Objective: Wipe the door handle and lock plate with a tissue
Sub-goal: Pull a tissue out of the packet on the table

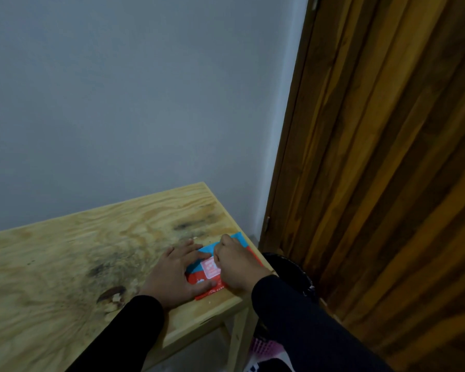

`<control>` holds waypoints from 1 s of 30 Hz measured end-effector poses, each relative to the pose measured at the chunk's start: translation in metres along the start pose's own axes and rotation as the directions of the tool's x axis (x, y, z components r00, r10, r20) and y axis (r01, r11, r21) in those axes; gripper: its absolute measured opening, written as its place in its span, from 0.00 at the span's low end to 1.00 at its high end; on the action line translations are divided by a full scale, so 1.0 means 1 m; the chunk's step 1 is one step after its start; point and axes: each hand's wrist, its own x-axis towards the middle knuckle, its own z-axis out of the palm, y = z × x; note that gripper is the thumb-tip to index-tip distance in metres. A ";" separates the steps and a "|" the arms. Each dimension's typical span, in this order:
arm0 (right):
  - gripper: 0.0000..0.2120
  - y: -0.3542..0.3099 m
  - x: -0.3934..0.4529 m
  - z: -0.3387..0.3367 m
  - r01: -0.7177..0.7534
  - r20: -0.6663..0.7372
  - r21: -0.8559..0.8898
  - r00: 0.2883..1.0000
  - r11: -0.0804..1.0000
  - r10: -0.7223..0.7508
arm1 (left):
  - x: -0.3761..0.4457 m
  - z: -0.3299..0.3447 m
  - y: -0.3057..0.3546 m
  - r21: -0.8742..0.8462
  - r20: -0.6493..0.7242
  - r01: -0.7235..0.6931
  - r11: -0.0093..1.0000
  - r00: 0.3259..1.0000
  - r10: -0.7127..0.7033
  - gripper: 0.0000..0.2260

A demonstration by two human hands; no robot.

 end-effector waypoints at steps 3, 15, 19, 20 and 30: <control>0.15 -0.004 0.000 0.005 -0.022 -0.018 -0.046 1.000 0.999 0.021 | 0.000 0.002 -0.002 0.009 -0.007 0.003 1.000 1.000 -0.003 0.32; 0.11 0.003 0.000 0.005 0.014 -0.037 -0.037 0.999 0.999 -0.016 | -0.001 0.001 -0.001 -0.017 -0.048 -0.018 1.000 0.999 0.017 0.32; 0.12 -0.001 0.002 0.004 0.036 -0.029 -0.122 0.999 0.992 -0.040 | 0.000 0.001 0.001 -0.013 -0.034 -0.019 1.000 0.999 0.018 0.32; 0.13 -0.003 0.002 0.004 0.034 -0.028 -0.153 0.999 0.988 -0.038 | 0.000 0.000 0.001 -0.013 -0.034 -0.021 1.000 0.999 0.021 0.32; 0.12 0.003 0.001 0.008 -0.056 -0.022 0.035 0.998 0.998 0.057 | 0.000 -0.001 0.000 0.012 -0.020 -0.016 1.000 1.000 0.017 0.31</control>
